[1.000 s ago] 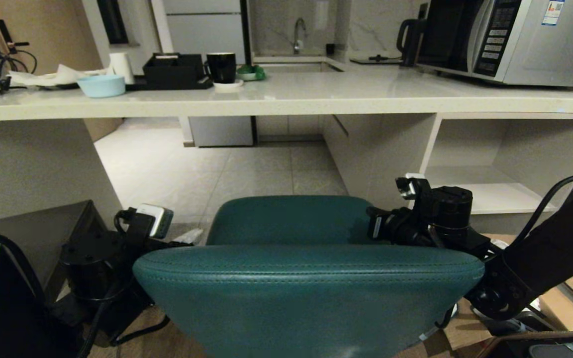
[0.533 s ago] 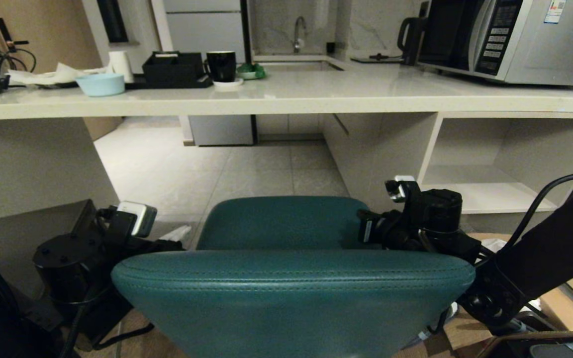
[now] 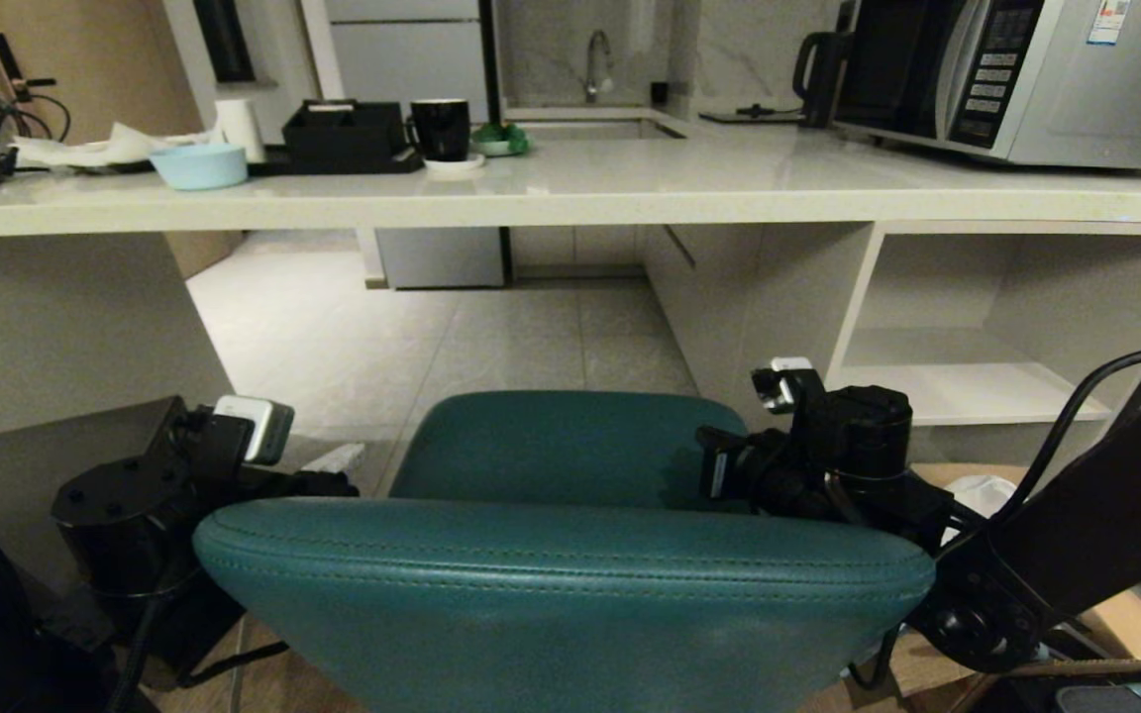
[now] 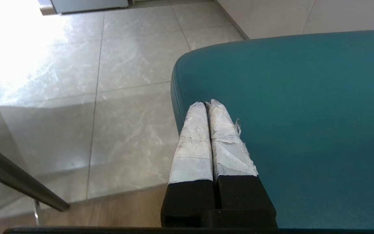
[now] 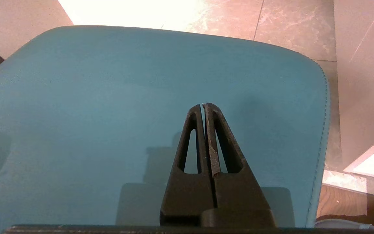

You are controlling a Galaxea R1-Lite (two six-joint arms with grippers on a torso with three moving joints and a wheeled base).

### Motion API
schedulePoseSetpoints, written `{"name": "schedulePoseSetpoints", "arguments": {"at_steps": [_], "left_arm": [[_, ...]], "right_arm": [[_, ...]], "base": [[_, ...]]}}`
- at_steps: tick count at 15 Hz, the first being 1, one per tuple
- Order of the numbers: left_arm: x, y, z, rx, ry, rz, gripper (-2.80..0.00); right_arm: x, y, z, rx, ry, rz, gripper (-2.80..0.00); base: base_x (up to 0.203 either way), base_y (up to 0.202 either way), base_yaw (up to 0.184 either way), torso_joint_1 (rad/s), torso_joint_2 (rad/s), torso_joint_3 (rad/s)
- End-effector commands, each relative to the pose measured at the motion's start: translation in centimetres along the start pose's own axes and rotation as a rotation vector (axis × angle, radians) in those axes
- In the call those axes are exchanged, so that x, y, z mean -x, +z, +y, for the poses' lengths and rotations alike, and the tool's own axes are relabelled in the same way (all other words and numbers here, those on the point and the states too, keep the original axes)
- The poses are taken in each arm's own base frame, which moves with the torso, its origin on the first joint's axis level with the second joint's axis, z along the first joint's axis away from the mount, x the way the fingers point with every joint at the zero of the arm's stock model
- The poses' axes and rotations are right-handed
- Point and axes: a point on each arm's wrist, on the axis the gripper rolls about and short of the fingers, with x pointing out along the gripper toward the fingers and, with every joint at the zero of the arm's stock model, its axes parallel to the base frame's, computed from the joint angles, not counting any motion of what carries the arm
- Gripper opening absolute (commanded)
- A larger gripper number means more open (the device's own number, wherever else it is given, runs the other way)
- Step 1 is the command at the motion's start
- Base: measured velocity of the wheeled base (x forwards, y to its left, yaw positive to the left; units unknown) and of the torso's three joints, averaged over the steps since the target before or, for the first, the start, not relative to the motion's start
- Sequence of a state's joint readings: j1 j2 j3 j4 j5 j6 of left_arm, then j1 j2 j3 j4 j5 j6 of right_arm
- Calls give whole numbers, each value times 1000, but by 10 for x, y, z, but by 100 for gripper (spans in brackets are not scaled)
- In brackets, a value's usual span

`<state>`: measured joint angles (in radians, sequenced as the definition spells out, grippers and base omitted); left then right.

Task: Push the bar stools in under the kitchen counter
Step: Pull the blue chair out from under the dining table

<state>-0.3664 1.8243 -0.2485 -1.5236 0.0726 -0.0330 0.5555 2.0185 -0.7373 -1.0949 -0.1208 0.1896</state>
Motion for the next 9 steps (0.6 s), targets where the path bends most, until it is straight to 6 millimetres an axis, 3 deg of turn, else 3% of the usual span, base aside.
{"name": "schedulePoseSetpoints", "arguments": {"at_steps": [1,4,9], "left_arm": [[7,-5,-1,4,-6,28,-280],[20,-14,-2,4,-10,82,-280],[21,-11,-3,5,-12,65,-280]], "right_arm": [[3,5,-1,-5,-2,-18,-280],[1,4,-3,-26,-10,-15,-280],[1,5,-3,-26,-9,-18,-280]], "base": [[0,0,0,0,0,0],[0,0,0,0,0,0],[0,0,0,0,0,0]]}}
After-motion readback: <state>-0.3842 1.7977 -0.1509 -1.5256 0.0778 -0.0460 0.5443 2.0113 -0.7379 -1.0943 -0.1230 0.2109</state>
